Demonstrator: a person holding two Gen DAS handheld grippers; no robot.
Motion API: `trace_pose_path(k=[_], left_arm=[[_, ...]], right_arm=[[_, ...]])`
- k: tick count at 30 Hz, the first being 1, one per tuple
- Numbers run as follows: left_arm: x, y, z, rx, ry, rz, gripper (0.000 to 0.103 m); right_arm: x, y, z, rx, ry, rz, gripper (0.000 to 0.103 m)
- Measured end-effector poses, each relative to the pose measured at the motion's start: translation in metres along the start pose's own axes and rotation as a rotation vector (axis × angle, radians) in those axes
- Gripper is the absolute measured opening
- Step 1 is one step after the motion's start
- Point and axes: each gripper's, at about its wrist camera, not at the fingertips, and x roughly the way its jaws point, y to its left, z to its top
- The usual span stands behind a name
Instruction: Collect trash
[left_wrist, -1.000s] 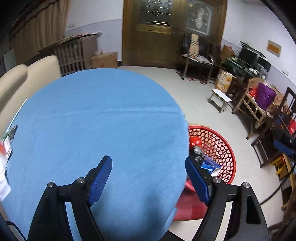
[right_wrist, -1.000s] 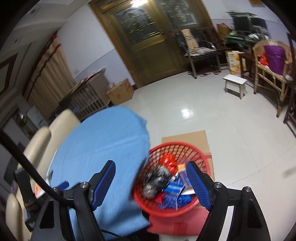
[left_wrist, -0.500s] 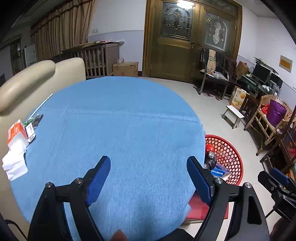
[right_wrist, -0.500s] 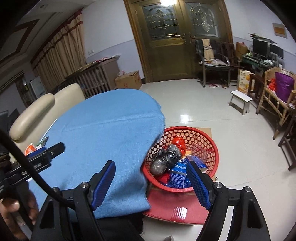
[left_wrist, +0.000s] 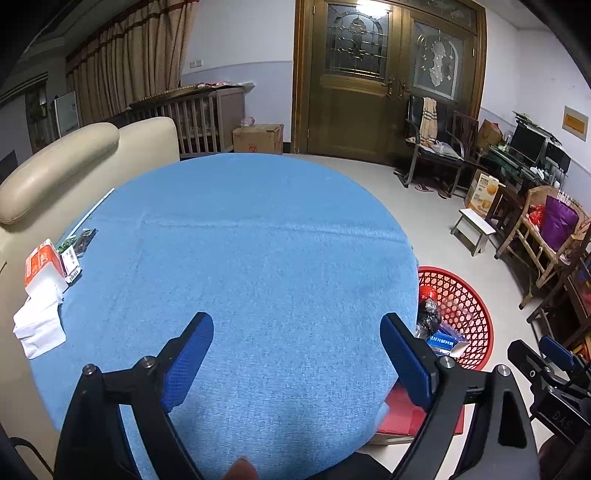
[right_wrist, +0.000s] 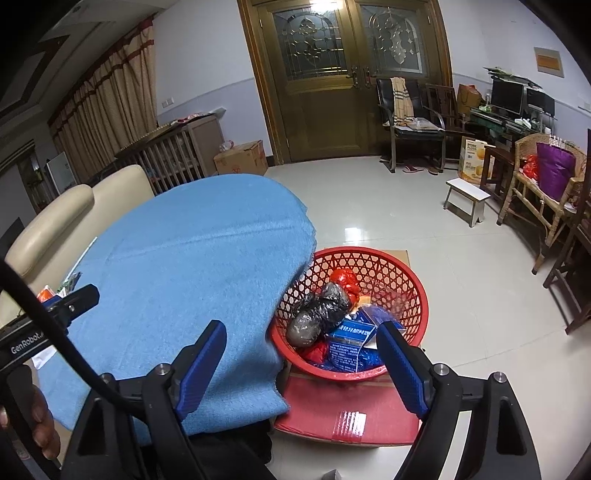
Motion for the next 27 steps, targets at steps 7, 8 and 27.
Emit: trace_pose_path(k=[7,8,27], left_arm=[[-0.002,-0.005,-0.003,0.028,-0.006,0.002,0.092],[-0.002,-0.005,-0.003,0.028,-0.009,0.007,0.092],[0.003,-0.002,-0.004,0.025,-0.018,-0.005,0.092]], right_arm=[[0.005,0.0,0.0,-0.003,0.002,-0.024,0.087],[0.005,0.001,-0.001,-0.004,0.001,-0.025,0.087],[0.011,0.023,0.001,-0.074,-0.004,-0.051,0.088]])
